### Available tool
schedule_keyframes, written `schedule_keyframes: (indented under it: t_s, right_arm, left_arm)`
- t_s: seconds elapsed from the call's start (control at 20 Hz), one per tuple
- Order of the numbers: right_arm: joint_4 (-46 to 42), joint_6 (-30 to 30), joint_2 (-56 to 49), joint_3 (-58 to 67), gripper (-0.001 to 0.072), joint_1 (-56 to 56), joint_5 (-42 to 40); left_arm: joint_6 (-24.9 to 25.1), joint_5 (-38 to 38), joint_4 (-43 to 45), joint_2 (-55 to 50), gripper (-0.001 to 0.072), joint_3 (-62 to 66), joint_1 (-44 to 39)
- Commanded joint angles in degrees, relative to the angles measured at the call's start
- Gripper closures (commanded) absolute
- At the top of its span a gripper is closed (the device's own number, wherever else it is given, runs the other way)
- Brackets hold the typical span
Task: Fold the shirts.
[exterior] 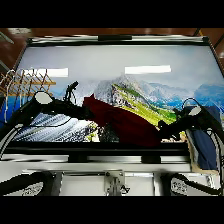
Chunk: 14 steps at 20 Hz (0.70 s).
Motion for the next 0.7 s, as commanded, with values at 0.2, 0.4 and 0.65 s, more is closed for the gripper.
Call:
schedule_keyframes:
  t_s: [0.2,0.4,0.65]
  right_arm:
    - [0.24,-7.82,0.76,2.86,0.0643,-0.09,4.13]
    - [0.46,-9.99,7.96,11.17,0.0643,-0.09,5.31]
    - [-7.8,-5.38,15.28,19.54,0.0444,-0.09,6.08]
  left_arm:
    - [0.15,0.07,0.02,0.04,0.0668,0.07,0.04]
    - [4.55,-0.15,0.31,0.7,0.0669,4.55,0.04]
    - [4.52,-1.44,2.62,1.22,0.0669,19.65,0.04]
